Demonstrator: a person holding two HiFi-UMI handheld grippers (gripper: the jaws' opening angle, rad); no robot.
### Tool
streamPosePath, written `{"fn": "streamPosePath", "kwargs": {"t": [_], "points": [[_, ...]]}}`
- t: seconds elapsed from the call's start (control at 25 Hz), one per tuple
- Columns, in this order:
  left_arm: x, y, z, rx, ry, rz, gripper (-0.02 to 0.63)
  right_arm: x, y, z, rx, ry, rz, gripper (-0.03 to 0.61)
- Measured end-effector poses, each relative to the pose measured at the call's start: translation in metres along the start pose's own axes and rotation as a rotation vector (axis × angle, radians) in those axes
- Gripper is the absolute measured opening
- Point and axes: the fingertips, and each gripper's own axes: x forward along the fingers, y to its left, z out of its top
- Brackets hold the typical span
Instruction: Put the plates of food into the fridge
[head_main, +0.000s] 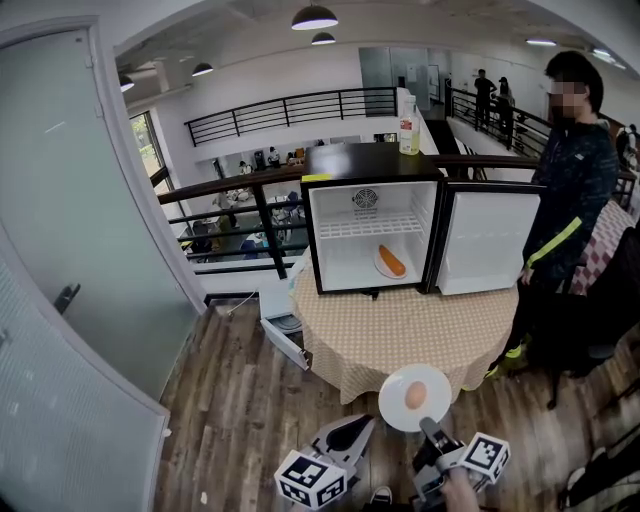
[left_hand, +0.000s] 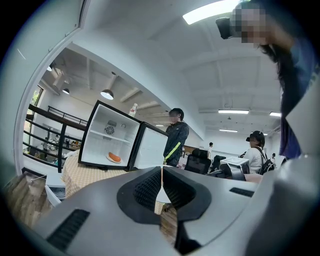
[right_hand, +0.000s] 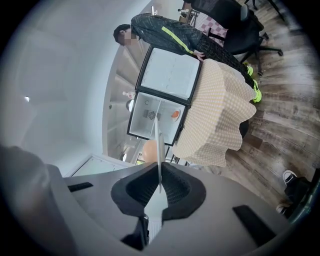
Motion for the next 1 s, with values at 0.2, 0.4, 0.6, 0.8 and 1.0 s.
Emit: {"fn": "streamPosePath", "kwargs": {"t": [0.2, 0.4, 0.6, 0.8, 1.0], "points": [[0.026, 0.003, 0.002, 0.005, -0.005, 0.020, 0.018, 0.011, -0.010, 0.020, -0.011, 0.031, -0.006, 0.027], [0.042, 0.004, 0.003, 0.006, -0.039, 0.029, 0.017, 0.024, -0.016, 0.033, -0.025, 0.073, -0.018, 0.028], [0.056, 0.006, 0.006, 0.022, -0.028, 0.035, 0.017, 0.033, -0.017, 0.041, -0.010, 0.092, -0.008, 0.027], [0.061, 0.016, 0.000, 0.008, -0.010, 0.046, 0.017, 0.049, -0.017, 0.048, 0.010, 0.104, 0.006, 0.028], [0.084, 0.037, -0.002, 0.007, 0.009, 0.035, 0.018, 0.069, -0.026, 0.058, 0.026, 0.108, -0.013, 0.027]]}}
